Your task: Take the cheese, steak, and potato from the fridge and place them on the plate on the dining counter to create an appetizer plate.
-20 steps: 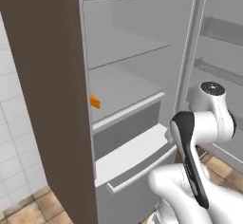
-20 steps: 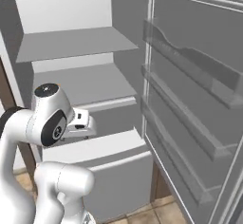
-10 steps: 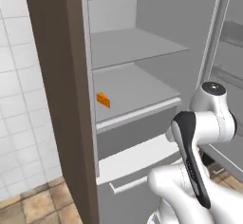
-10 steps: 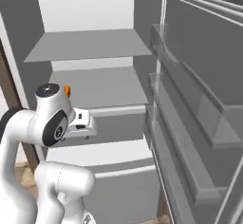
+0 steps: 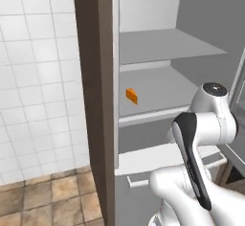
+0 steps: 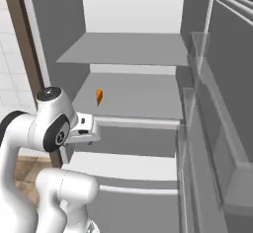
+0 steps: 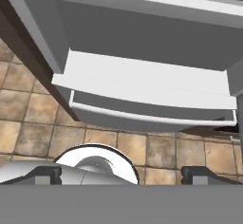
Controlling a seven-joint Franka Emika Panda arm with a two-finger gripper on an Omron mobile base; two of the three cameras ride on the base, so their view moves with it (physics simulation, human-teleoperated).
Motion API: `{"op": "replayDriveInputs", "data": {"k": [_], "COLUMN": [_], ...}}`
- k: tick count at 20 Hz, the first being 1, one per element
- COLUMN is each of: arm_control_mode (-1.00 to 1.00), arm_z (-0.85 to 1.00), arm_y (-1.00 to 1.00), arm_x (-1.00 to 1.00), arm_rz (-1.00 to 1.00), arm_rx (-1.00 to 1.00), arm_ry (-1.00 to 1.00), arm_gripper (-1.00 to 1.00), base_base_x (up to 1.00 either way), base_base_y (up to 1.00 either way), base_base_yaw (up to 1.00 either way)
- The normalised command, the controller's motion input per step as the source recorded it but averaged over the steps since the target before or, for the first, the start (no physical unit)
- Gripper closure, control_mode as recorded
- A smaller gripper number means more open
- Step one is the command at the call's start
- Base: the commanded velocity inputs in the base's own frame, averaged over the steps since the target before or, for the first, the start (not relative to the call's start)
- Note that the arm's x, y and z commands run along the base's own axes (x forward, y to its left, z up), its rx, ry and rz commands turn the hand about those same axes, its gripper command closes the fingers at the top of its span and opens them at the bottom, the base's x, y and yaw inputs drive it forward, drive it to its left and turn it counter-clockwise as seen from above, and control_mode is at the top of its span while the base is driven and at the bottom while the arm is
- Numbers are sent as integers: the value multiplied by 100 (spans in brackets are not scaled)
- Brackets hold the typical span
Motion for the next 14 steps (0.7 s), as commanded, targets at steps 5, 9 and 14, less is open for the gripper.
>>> {"op": "replayDriveInputs", "data": {"k": [5, 9, 14], "arm_control_mode": [100, 100, 100], "arm_z": [0, 0, 0], "arm_y": [0, 0, 0], "arm_x": [0, 0, 0], "arm_rz": [0, 0, 0], "arm_rx": [0, 0, 0], "arm_ry": [0, 0, 0], "arm_gripper": [-100, -100, -100], "base_base_x": [19, 16, 13], "base_base_y": [-44, -56, -37], "base_base_yaw": [41, 37, 28]}}
